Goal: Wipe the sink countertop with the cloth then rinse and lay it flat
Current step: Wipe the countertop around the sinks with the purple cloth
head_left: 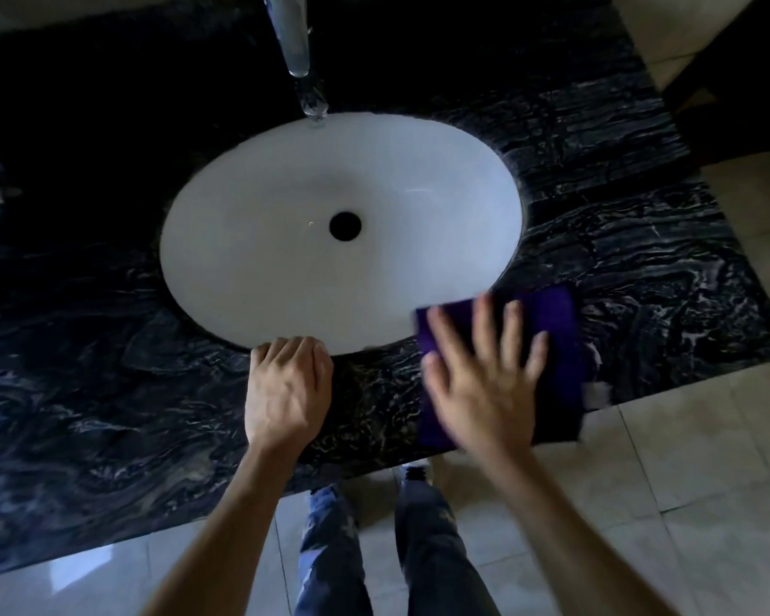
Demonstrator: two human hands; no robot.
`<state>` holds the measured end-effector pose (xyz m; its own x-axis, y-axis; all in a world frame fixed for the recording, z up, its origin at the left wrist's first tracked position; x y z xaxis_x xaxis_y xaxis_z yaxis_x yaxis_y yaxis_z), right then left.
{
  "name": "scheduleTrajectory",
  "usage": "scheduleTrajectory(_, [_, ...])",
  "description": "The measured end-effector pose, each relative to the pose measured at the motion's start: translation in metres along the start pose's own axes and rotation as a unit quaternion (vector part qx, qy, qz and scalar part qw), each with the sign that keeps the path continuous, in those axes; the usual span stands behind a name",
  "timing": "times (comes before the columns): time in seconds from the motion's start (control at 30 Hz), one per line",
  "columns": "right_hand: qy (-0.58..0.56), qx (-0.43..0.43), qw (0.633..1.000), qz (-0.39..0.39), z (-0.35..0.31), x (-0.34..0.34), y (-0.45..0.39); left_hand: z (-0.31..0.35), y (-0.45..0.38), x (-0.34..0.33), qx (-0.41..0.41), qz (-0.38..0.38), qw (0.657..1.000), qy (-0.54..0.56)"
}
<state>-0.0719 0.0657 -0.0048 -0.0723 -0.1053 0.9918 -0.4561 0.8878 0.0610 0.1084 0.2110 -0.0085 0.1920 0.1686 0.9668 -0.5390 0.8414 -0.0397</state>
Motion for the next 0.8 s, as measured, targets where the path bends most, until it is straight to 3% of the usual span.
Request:
scheduleTrajectory(0.13, [-0.050,0.126,0.990,-0.041,-0.083,-0.012,0.076,-0.003,0.003,0.003,-0.009,0.008,1.000,0.029])
scheduleTrajectory(0.23, [-0.044,0.208,0.977,-0.035,-0.063,-0.013,0.055,-0.005,0.006,0.005,-0.013,0.018,0.999,0.036])
scheduleTrajectory(0.3, [-0.010,0.153,0.988,-0.016,-0.011,-0.009,0.010,-0.006,0.006,0.004,-0.011,0.016,0.999,0.038])
scheduleTrajectory(0.4, [0.020,-0.034,0.999,-0.010,0.074,0.008,-0.060,-0.005,0.004,0.003,-0.003,0.006,0.999,0.033])
scheduleTrajectory(0.47, [0.007,-0.101,0.995,-0.024,0.093,0.012,-0.074,-0.003,0.002,0.001,0.008,-0.005,1.000,0.019])
scheduleTrajectory(0.53, [0.010,-0.121,0.992,-0.022,0.071,0.010,-0.060,-0.001,0.001,0.000,0.013,-0.011,1.000,0.015])
scheduleTrajectory(0.6, [0.017,-0.078,0.997,-0.004,0.023,0.004,-0.018,-0.001,0.001,0.001,0.011,-0.012,1.000,0.019])
scheduleTrajectory(0.7, [-0.004,0.071,0.997,-0.009,-0.055,-0.012,0.057,-0.004,0.001,0.000,0.006,-0.009,0.999,0.036])
scheduleTrajectory(0.8, [-0.013,0.186,0.982,-0.027,-0.076,-0.018,0.075,-0.007,0.004,0.001,-0.013,0.010,0.998,0.060])
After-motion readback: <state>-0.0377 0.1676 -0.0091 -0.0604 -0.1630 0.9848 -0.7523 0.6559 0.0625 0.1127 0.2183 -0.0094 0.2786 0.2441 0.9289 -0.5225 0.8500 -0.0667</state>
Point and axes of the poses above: each hand's wrist, its own y-axis away from the middle knuckle, its own x-axis out of the back of the hand, z = x × y, the point moved 4 cm from there along -y, towards the middle knuckle, and after that the axes turned 11 degrees about -x, right-handed, at the moved point
